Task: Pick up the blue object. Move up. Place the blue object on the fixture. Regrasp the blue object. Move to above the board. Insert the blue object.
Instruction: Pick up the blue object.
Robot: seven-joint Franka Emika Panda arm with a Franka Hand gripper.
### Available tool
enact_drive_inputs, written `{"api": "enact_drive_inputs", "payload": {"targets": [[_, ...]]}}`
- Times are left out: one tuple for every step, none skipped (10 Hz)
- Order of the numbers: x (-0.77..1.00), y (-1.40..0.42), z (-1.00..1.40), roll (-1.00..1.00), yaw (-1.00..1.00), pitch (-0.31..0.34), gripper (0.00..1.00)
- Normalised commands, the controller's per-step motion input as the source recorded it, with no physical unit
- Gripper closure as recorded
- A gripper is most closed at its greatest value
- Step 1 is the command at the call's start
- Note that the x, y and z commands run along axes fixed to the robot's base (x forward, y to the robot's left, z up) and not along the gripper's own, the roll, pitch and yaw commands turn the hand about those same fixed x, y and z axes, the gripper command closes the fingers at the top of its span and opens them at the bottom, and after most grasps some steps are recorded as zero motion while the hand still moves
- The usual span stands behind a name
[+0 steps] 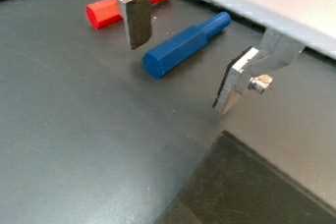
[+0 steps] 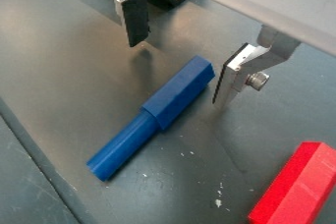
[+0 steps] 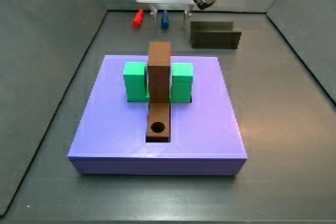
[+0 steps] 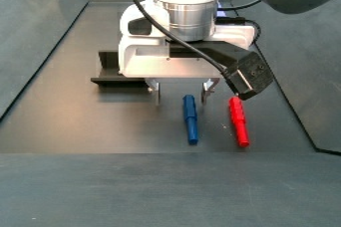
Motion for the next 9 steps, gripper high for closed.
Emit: {"api": "enact_drive_inputs", "payload": {"targets": [[0.00,0.04,-0.14,0.03,0.00,0.000,0.00],[0.00,0.00,0.00,0.01,0.00,0.000,0.00],[0.00,0.00,0.00,0.00,0.00,0.000,0.00],[0.00,0.00,0.00,0.00,0.00,0.000,1.00],[0.00,0.00,0.00,0.00,0.00,0.000,1.00],[0.00,0.00,0.00,0.00,0.00,0.000,1.00],[0.00,0.00,0.00,0.00,0.00,0.000,1.00],[0.00,0.00,0.00,0.00,0.00,0.000,1.00],[0.00,0.00,0.00,0.00,0.00,0.000,1.00]]}}
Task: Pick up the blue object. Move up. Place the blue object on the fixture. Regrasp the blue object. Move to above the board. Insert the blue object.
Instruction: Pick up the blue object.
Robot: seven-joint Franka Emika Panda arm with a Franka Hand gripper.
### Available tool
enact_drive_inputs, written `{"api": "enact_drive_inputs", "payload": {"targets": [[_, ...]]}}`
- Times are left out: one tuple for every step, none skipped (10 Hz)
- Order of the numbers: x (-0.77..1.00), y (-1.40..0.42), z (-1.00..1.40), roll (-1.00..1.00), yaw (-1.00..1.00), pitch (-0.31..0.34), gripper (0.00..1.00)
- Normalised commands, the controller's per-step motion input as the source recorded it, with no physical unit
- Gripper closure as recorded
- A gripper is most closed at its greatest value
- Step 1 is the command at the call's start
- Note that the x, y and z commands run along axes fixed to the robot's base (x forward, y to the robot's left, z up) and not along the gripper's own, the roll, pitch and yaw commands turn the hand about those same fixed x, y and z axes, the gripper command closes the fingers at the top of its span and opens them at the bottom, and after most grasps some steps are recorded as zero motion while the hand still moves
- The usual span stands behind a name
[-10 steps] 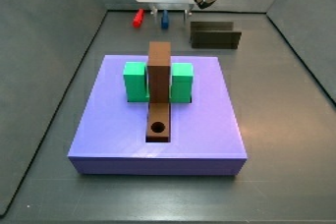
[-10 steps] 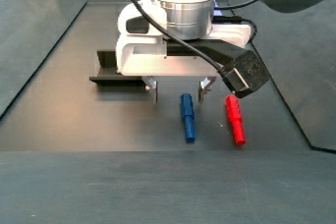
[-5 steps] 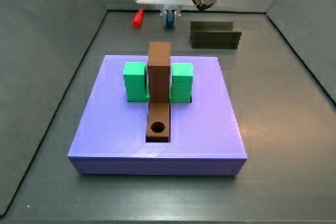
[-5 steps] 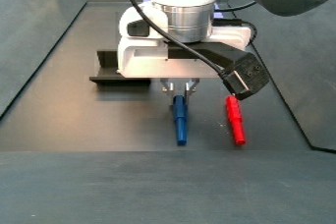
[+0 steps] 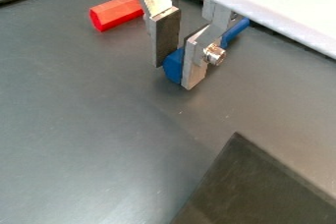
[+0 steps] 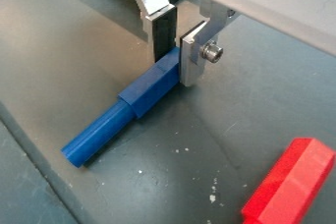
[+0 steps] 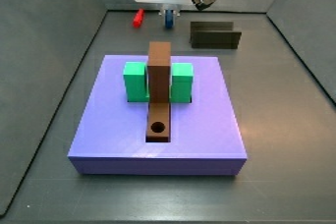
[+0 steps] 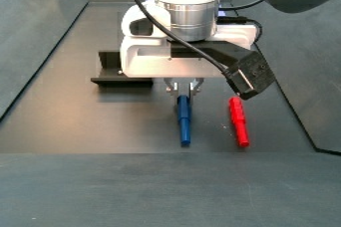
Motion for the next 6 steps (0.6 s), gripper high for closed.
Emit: {"api": "enact_drive_inputs", "payload": {"targets": [[0.00,0.00,0.00,0.00,0.00,0.000,1.00],[0.00,0.00,0.00,0.00,0.00,0.000,1.00],[0.00,0.00,0.00,0.00,0.00,0.000,1.00],[0.00,0.00,0.00,0.00,0.00,0.000,1.00],[0.00,0.00,0.00,0.00,0.00,0.000,1.00],[0.00,0.00,0.00,0.00,0.00,0.000,1.00]]}}
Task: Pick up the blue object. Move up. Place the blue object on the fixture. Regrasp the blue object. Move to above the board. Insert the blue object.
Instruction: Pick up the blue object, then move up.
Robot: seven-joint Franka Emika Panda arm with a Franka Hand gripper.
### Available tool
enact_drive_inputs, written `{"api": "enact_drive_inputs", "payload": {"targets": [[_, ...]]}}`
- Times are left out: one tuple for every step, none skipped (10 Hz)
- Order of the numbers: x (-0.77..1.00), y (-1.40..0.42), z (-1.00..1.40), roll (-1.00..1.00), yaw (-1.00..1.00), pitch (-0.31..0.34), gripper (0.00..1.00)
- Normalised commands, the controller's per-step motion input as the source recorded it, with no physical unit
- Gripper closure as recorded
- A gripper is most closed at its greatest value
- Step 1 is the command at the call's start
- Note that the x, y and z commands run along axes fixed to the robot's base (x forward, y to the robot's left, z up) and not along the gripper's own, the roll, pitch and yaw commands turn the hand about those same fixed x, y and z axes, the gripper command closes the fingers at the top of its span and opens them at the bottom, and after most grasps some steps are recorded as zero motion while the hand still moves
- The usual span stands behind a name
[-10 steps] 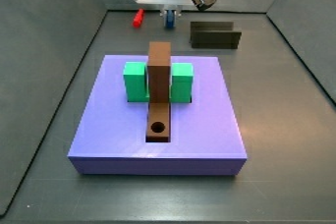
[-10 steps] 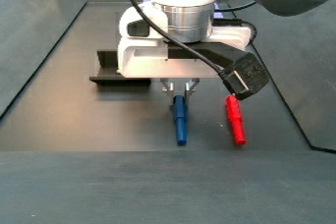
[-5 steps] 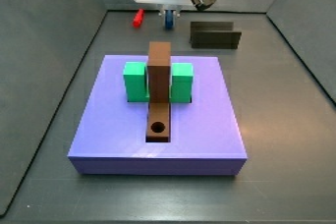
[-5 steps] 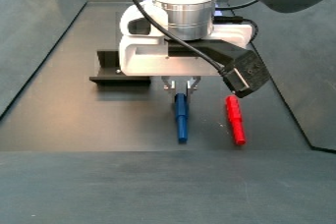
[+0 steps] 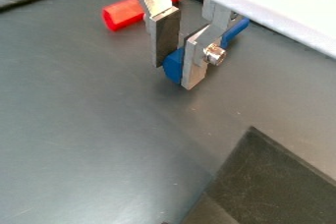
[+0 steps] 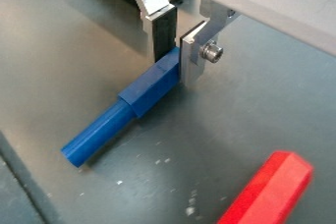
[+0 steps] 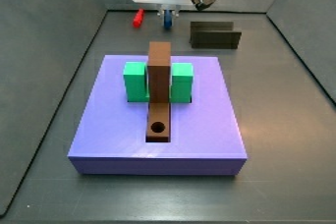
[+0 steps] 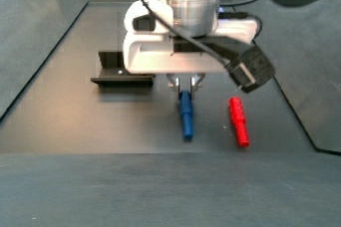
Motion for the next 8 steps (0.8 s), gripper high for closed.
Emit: {"api": "enact_drive_inputs", "payload": {"targets": [[0.00,0.00,0.00,0.00,0.00,0.000,1.00],[0.00,0.00,0.00,0.00,0.00,0.000,1.00],[0.00,0.00,0.00,0.00,0.00,0.000,1.00],[0.00,0.00,0.00,0.00,0.00,0.000,1.00],[0.00,0.00,0.83,0.00,0.00,0.000,1.00],[0.08,-0.04,0.87,0.00,-0.02,-0.026,1.00],[0.01,-0.03,0.61,0.01,-0.03,0.014,1.00],[0.01,-0.01,0.28,0.03,-0.02,0.002,1.00]]}}
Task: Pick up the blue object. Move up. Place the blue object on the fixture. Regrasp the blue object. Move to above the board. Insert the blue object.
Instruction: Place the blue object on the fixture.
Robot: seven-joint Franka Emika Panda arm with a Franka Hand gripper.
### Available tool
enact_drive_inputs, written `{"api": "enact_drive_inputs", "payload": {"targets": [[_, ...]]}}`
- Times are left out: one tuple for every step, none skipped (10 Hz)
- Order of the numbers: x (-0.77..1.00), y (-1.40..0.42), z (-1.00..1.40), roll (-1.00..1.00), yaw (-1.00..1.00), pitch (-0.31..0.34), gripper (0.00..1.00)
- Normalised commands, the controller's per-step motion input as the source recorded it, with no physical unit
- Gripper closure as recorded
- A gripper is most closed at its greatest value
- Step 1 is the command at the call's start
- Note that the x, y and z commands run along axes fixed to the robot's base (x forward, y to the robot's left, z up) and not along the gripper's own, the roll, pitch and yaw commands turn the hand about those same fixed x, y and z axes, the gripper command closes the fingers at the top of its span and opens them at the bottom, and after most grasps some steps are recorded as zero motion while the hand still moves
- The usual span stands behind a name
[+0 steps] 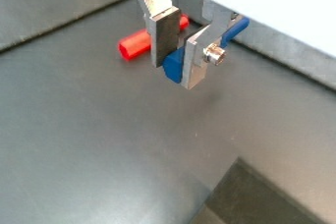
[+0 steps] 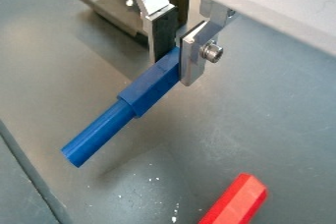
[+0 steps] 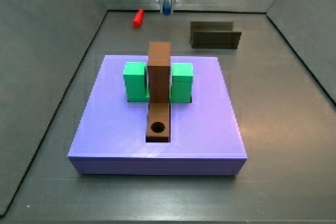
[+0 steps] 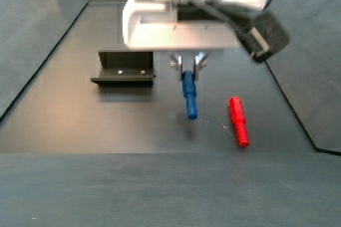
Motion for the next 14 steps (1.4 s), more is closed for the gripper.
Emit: {"api": "enact_drive_inputs", "payload": {"targets": [[0.00,0.00,0.00,-0.03,0.00,0.000,1.00],[0.09,-0.03,0.00,-0.46,-0.11,0.000,1.00],[0.31,-0.06,0.32,-1.00,-0.25,0.000,1.00],[0.22,-0.13,0.30,-1.00,-0.30,0.000,1.00],[0.20,-0.13,0.32,-1.00,-0.31,-0.017,1.00],[0.20,-0.11,0.30,-1.00,-0.32,-0.023,1.00],[0.22,-0.11,0.31,-1.00,-0.31,-0.009,1.00],[0.25,-0.09,0.26,-1.00,-0.26,0.000,1.00],[0.27,-0.08,0.26,-1.00,-0.26,0.000,1.00],[0.31,-0.06,0.29,-1.00,-0.25,0.000,1.00],[0.31,0.00,0.15,-1.00,-0.08,-0.034,1.00],[0.31,0.00,0.15,-1.00,-0.07,-0.054,1.00],[0.33,0.00,0.17,-1.00,-0.08,-0.071,1.00],[0.46,-0.17,0.46,-1.00,-0.25,0.003,1.00]]}}
